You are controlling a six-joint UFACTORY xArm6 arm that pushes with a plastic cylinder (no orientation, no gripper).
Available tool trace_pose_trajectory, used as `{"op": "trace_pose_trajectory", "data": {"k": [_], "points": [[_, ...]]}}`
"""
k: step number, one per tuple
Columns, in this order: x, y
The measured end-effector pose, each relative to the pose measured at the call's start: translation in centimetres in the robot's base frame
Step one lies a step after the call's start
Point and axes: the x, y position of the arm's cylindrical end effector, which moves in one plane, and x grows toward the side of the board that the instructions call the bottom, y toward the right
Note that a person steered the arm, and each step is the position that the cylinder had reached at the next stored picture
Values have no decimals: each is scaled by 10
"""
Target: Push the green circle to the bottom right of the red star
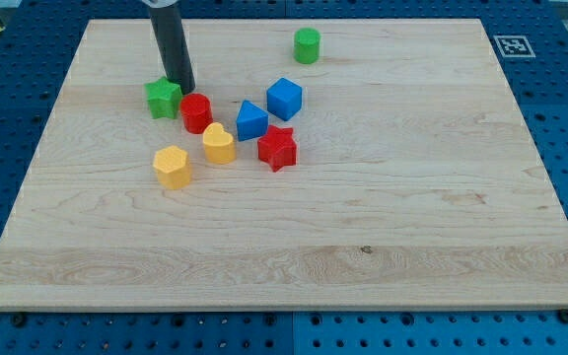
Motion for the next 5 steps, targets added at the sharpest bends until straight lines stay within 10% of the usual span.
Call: {"op": "trace_pose_trajectory", "data": {"k": [5], "points": [[-127, 101]]}}
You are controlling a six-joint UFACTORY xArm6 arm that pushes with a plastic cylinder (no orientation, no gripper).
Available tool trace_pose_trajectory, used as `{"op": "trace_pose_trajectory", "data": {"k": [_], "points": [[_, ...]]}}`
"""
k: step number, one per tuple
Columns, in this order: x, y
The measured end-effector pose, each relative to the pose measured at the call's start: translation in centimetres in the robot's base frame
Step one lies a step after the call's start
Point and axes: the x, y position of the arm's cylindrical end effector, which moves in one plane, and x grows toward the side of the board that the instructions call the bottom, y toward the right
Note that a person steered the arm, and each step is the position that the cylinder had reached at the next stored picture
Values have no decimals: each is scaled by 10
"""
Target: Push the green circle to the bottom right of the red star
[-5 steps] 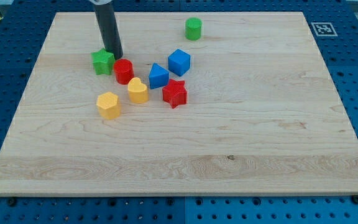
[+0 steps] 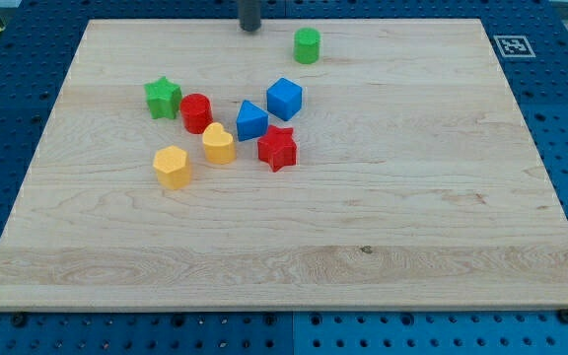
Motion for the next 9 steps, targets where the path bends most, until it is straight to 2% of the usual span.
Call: {"op": "trace_pose_trajectory", "data": {"k": [1, 3, 6, 9], "points": [[31, 49], [54, 116], [116, 132], [212, 164]]}}
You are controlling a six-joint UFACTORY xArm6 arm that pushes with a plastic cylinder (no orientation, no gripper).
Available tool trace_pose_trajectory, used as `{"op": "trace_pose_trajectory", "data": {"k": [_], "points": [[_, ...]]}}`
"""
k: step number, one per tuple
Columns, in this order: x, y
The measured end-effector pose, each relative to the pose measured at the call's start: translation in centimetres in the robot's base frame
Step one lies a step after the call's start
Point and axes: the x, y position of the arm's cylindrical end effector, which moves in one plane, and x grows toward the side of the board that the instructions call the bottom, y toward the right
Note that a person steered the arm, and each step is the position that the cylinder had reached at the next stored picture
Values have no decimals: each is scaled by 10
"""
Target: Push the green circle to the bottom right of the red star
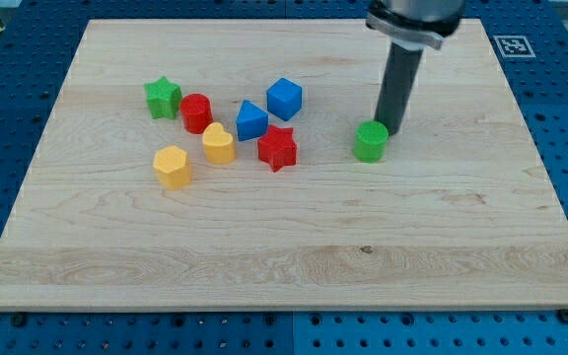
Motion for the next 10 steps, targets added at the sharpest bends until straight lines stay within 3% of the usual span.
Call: {"op": "trace_pose_trajectory", "data": {"k": [2, 4, 6, 10], "points": [[28, 19], [-12, 21], [10, -7], [-4, -22]]}}
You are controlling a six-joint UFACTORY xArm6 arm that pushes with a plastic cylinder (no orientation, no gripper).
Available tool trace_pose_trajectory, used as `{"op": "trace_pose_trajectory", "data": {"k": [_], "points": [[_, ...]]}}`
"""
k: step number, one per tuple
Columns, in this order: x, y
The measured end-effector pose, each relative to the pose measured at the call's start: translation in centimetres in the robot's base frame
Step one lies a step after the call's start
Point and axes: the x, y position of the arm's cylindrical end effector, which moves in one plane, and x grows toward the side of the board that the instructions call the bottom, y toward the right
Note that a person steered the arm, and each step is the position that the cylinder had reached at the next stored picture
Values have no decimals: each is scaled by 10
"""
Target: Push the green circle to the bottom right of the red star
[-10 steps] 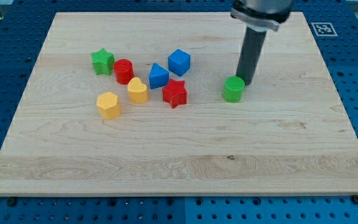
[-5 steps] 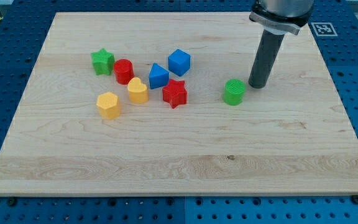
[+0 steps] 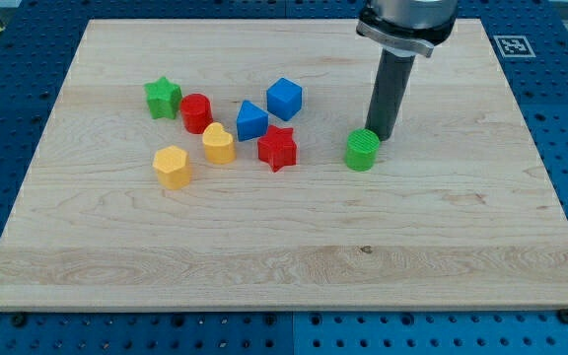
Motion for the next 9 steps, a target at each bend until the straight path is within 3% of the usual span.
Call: {"op": "trace_pose_trajectory", "data": {"k": [2, 6, 8, 9], "points": [[10, -8], [74, -8], [97, 51], [118, 30]]}}
